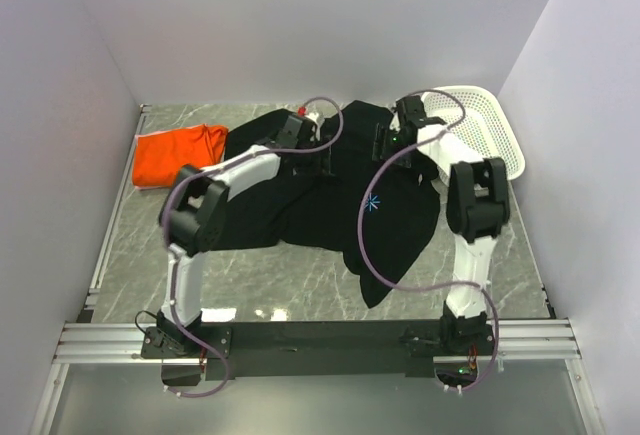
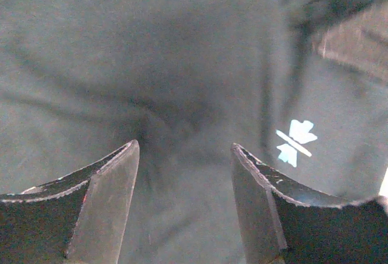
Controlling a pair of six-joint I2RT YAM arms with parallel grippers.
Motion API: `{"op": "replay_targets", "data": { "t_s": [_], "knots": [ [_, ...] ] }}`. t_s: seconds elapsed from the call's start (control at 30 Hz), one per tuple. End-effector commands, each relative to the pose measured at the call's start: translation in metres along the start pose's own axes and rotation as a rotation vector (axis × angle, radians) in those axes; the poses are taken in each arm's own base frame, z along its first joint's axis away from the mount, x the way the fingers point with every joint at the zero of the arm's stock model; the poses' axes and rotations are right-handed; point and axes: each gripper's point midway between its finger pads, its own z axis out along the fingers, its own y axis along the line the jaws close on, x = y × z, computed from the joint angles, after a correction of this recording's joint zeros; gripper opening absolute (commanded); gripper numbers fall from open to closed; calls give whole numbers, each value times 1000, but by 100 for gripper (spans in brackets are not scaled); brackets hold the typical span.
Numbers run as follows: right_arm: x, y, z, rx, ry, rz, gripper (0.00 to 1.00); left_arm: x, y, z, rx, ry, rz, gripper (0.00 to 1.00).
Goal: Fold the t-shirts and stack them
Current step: Flatten the tshirt out
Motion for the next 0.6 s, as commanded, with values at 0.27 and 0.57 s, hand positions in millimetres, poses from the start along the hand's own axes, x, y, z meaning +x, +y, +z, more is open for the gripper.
{"op": "replay_targets", "data": {
  "t_s": [0.27,0.57],
  "knots": [
    [6,31,-187,-92,-375,-86,73,-50,-32,-205,16,-407,-15,71],
    [122,13,-232,-161,-429,-49,73,51,84,-250,-226,-439,-248,76]
  ]
}}
